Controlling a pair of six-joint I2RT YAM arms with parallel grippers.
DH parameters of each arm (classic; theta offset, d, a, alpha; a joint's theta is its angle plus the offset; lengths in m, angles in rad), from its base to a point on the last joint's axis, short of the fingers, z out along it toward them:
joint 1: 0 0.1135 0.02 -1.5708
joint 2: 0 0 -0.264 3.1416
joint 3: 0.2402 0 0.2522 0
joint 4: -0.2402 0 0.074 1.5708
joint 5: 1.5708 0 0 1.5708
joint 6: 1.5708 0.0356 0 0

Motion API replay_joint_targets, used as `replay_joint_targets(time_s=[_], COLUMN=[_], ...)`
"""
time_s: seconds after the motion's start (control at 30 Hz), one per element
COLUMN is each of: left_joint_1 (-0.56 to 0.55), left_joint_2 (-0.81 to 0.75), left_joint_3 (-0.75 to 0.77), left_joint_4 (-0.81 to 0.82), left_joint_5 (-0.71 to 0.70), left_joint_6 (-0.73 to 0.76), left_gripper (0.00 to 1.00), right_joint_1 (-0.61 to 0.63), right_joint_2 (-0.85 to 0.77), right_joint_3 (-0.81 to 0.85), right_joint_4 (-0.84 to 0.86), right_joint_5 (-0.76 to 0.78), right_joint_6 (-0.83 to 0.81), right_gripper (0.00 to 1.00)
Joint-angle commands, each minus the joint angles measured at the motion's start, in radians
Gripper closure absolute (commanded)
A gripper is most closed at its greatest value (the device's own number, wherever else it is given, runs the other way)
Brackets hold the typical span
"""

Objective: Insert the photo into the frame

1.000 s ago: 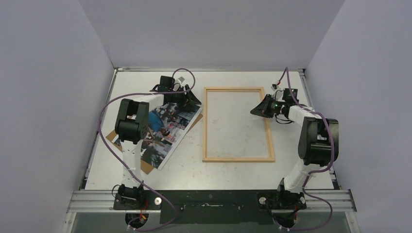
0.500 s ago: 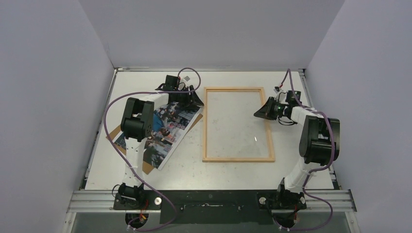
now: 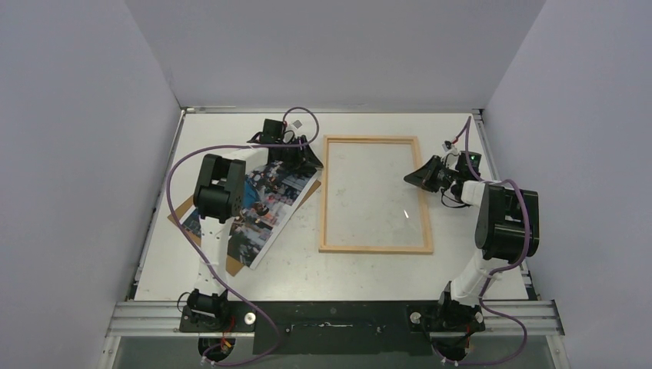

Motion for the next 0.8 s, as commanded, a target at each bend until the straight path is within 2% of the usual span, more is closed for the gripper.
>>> replay_joint_targets(time_s=[0.0,0.23,0.43,0.63,0.77], left_joint_1=[-0.008,-0.009,-0.011,-0.027,-0.033], left_joint_2=[0.047,0.073,0.116,0.144,0.164], left_joint_3=[0.045,0.1,0.183,0.236,0.263], left_joint_4=[-0.001,-0.014,-0.1,-0.193,-0.221], left_joint_5=[-0.024,-0.043,-0.1,-0.184,-0.202], left_joint_6=[0.022,0.028,0.093,0.201,0.222], left_gripper=[0.61,0.61,0.62,0.68,0.71], right_joint_1=[-0.001,-0.002,-0.003,0.007,0.016], right_joint_2=[-0.045,-0.13,-0.215,-0.172,-0.13], right_joint_3=[-0.022,-0.081,-0.101,-0.106,-0.119], right_joint_4=[0.2,0.257,0.271,0.45,0.593], right_joint_5=[-0.054,-0.083,-0.075,-0.12,-0.136], right_joint_6=[0.048,0.078,0.136,0.314,0.45], right_gripper=[1.0,1.0,1.0,1.0,1.0])
